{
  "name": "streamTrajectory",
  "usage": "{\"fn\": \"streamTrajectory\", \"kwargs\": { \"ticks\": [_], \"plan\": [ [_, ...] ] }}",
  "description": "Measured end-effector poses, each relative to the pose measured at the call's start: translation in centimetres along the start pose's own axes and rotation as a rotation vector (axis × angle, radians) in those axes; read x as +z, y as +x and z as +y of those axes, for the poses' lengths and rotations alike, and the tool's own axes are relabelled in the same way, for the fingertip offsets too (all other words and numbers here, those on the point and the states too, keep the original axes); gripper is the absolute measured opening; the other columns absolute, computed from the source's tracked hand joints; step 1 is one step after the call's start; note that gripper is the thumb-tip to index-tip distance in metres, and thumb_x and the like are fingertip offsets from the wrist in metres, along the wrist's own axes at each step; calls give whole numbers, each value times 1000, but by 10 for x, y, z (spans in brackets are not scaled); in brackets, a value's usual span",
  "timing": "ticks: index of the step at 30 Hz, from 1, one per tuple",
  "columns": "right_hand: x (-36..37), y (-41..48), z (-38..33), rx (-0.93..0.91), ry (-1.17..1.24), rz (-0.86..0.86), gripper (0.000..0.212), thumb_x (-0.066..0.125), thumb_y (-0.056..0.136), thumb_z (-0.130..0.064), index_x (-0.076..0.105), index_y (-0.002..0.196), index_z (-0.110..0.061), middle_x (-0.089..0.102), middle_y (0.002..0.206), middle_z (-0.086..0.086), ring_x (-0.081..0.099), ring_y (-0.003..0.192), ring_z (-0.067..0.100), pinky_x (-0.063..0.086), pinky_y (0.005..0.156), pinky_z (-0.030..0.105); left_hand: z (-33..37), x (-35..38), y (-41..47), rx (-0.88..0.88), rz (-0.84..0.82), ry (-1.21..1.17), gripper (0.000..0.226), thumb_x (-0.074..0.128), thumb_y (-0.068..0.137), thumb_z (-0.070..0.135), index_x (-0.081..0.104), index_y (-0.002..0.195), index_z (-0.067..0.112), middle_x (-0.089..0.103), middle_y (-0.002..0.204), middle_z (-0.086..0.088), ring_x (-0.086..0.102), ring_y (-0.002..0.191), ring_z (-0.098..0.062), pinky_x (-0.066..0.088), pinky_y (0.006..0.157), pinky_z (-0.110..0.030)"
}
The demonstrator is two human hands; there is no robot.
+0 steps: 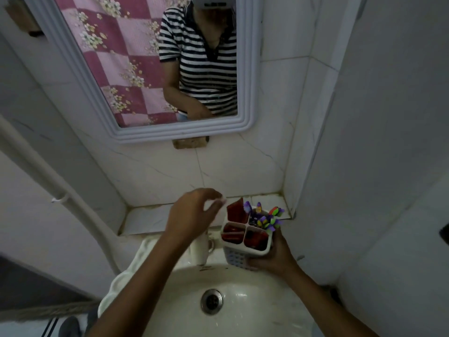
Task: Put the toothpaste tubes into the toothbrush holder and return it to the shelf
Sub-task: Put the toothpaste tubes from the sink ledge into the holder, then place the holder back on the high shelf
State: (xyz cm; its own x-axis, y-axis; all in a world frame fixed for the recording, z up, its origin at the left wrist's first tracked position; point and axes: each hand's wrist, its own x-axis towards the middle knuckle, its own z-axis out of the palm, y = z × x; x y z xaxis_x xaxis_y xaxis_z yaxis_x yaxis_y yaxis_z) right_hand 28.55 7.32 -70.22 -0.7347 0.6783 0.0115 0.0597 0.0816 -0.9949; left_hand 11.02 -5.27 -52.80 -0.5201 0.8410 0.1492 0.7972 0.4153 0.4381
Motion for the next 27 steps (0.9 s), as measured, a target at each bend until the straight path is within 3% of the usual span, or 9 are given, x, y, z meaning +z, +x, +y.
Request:
{"fn": "streamTrajectory", "kwargs": {
  "ticks": [2, 6, 8, 10, 15, 17, 19, 23, 27],
  "plan": [
    [-3, -2, -17, -18, -3, 63, 110, 101, 35, -38, 48, 127, -7, 67, 115, 0, 68, 104, 5, 60, 91, 43, -9, -15, 2, -80, -87, -3, 50, 41, 89, 61, 64, 118, 27, 68, 123, 4, 63, 109, -15, 51, 87, -34],
    [-6, 9, -88, -219, -54, 212, 107, 99, 40, -19, 44, 131, -8, 65, 122, 8, 65, 112, 8, 56, 85, 19, 1, -40, -2, -85, -291, -257, 68, 29, 85, 68, 59, 127, 24, 61, 134, -1, 56, 120, -19, 45, 98, -37],
    [-6, 16, -136, -316, -41, 262, 107, 98, 40, -26, 43, 130, -13, 64, 123, 7, 64, 114, 13, 56, 88, 23, 17, -59, -7, 1, -249, -471, 65, 31, 84, 64, 58, 127, 25, 62, 130, 1, 57, 120, -16, 46, 99, -36],
    [-5, 18, -185, -408, -21, 304, 107, 96, 40, -28, 43, 131, -13, 64, 124, 6, 64, 114, 15, 57, 87, 25, 33, -87, -12, 117, -125, -616, 49, 35, 90, 56, 60, 124, 30, 65, 121, 8, 60, 112, -4, 49, 90, -24],
    [-6, 12, -322, -630, 99, 371, 92, 88, 47, -27, 50, 129, -11, 67, 117, -6, 66, 106, 5, 58, 78, 17, 74, -186, -9, 400, 18, -718, 35, 40, 97, 38, 60, 124, 28, 67, 109, 30, 60, 107, 9, 51, 83, -10],
    [-11, 14, -385, -725, 133, 364, 79, 87, 52, -23, 57, 124, -7, 71, 114, 7, 71, 102, 19, 63, 80, 36, 93, -237, 0, 553, 71, -628, 41, 42, 95, 40, 54, 132, 26, 61, 122, 26, 57, 114, 7, 52, 90, -14],
    [-17, 15, -456, -823, 151, 360, 72, 86, 54, -21, 61, 119, -2, 72, 111, 19, 72, 97, 33, 63, 78, 50, 115, -295, 14, 644, 262, -435, 50, 44, 91, 50, 47, 137, 29, 53, 139, 12, 50, 124, 1, 47, 95, -18],
    [-37, 21, -579, -888, 199, 516, 86, 93, 43, -31, 61, 119, -4, 71, 111, 18, 74, 90, 32, 63, 74, 51, 148, -393, 57, 600, 918, 209, 65, 43, 90, 55, 35, 146, 23, 28, 158, -1, 25, 145, -20, 28, 115, -42],
    [-49, 22, -687, -890, 201, 707, 100, 92, 30, -46, 52, 119, -20, 63, 117, 5, 70, 97, 27, 63, 76, 50, 161, -457, 103, 499, 1016, 496, 83, 34, 89, 62, 10, 152, 14, 4, 163, -6, 3, 151, -26, 12, 121, -50]
  ]
}}
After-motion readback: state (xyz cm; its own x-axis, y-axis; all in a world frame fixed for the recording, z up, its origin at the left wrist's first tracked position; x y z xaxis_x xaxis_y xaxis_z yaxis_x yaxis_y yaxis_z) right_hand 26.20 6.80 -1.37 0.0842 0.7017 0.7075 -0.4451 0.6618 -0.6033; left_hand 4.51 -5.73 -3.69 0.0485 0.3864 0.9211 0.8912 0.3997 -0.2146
